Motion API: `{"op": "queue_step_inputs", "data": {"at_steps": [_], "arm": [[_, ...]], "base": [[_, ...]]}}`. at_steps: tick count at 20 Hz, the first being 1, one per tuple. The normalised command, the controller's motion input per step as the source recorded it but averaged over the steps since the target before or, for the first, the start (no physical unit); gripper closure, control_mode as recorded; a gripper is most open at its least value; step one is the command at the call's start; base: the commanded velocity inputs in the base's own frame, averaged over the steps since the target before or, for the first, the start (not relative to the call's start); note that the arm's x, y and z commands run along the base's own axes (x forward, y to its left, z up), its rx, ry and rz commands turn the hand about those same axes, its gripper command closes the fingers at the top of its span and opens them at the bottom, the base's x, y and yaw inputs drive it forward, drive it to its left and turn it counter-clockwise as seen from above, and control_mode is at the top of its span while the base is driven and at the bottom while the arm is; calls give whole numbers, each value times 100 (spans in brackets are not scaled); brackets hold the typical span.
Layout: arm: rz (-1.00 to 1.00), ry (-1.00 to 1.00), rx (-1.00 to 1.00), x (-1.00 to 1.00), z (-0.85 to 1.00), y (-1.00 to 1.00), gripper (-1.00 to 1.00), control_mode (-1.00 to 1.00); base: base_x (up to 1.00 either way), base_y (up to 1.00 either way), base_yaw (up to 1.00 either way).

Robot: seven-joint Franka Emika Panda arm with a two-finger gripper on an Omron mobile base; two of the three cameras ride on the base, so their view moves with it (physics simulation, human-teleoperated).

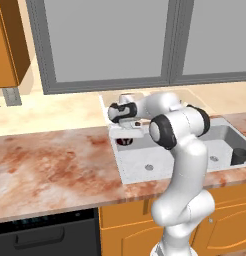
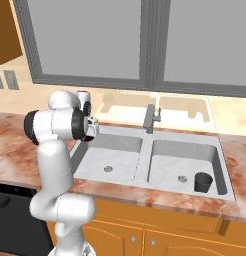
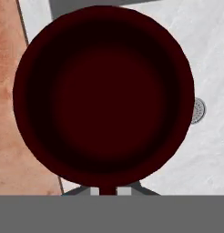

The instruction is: Move any existing items from the left basin to the right basin for drying. Then move the mug from the counter to the left basin of the sink for washing.

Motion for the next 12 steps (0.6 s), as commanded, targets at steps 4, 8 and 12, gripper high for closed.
{"op": "queue_step_inputs", "data": {"at_steps": [4,8,12], "arm": [[-17,16,0,-5,0,-67,100,-100],[-10,13,-2,-1,-22,-31,100,-100],[-6,10,-6,0,-41,-17,100,-100]], "base": [[0,0,0],[0,0,0],[0,0,0]]}}
